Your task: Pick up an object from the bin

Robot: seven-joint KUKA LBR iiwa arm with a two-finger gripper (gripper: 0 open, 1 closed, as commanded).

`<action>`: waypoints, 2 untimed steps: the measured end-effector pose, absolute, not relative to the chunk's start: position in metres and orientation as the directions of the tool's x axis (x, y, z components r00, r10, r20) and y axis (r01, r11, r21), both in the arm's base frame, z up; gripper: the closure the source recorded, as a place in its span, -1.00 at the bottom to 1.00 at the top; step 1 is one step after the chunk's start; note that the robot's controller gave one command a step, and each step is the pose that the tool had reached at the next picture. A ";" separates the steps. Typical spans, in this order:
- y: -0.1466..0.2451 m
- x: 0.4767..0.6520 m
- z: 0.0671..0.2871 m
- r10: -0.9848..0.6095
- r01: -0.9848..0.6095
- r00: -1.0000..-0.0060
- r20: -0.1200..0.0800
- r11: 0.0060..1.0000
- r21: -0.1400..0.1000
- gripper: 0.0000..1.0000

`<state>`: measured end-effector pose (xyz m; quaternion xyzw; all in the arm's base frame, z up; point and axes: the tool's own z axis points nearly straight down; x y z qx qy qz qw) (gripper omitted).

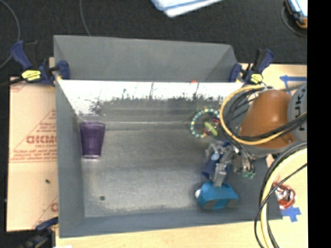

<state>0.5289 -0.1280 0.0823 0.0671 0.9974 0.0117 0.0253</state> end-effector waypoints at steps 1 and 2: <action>-0.128 0.530 0.081 0.117 0.116 -0.991 -0.057 0.993 0.025 1.00; -0.128 0.529 0.081 0.114 0.113 -0.992 -0.057 0.993 0.025 1.00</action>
Offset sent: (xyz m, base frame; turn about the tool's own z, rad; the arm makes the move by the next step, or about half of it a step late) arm 0.0000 0.0000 0.0000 0.0000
